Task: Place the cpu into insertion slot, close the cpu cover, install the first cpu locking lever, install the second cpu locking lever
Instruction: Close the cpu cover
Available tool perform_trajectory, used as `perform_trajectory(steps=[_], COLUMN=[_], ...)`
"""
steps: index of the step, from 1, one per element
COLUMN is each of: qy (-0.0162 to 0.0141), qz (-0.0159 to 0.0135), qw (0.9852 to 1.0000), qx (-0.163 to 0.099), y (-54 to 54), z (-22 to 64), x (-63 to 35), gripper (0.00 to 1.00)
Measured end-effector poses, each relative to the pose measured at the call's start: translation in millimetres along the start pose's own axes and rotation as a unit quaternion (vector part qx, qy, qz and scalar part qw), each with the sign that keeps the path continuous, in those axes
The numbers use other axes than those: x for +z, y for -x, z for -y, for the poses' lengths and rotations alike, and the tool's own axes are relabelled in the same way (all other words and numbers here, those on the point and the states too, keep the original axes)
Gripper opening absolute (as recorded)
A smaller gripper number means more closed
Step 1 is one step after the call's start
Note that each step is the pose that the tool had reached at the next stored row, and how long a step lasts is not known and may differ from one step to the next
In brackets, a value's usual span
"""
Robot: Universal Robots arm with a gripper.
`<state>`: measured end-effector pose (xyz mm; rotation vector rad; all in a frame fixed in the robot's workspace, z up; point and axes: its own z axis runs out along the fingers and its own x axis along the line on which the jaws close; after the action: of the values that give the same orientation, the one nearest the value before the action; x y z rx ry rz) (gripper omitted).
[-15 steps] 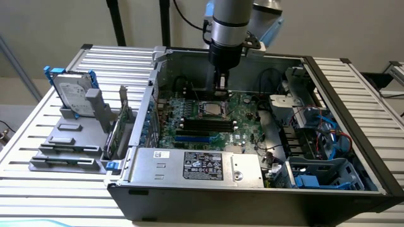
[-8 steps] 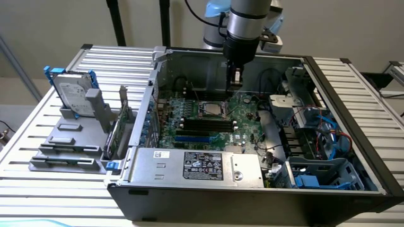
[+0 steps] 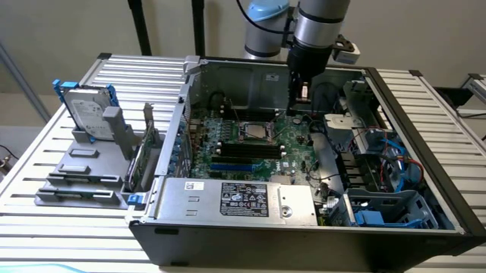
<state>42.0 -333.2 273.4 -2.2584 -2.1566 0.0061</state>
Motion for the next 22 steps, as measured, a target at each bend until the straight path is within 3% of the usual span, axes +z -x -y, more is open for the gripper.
perform_trajectory(steps=[4, 6, 12, 18, 19, 21, 22], qy=[-0.0002, -0.0003, -0.0004, 0.0003, -0.0007, -0.0105, -0.0139], qz=[-0.0003, -0.0002, 0.0001, 0.0001, 0.0000, 0.0001, 0.0002], qw=[1.0000, 1.0000, 0.9999, 0.9998, 0.9998, 0.9997, 0.9997], qx=[-0.001, -0.004, -0.016, -0.020, -0.020, -0.020, -0.020], y=[-0.9, -1.0, -0.9, -2.5, -3.5, -4.2, -4.2], z=[-17.2, -21.2, -21.1, -9.0, -8.6, -8.0, -7.0], x=[1.1, 4.1, 15.0, 25.6, 25.8, 25.5, 25.1], gripper=[0.11, 0.11, 0.11, 0.11, 0.11, 0.11, 0.11])
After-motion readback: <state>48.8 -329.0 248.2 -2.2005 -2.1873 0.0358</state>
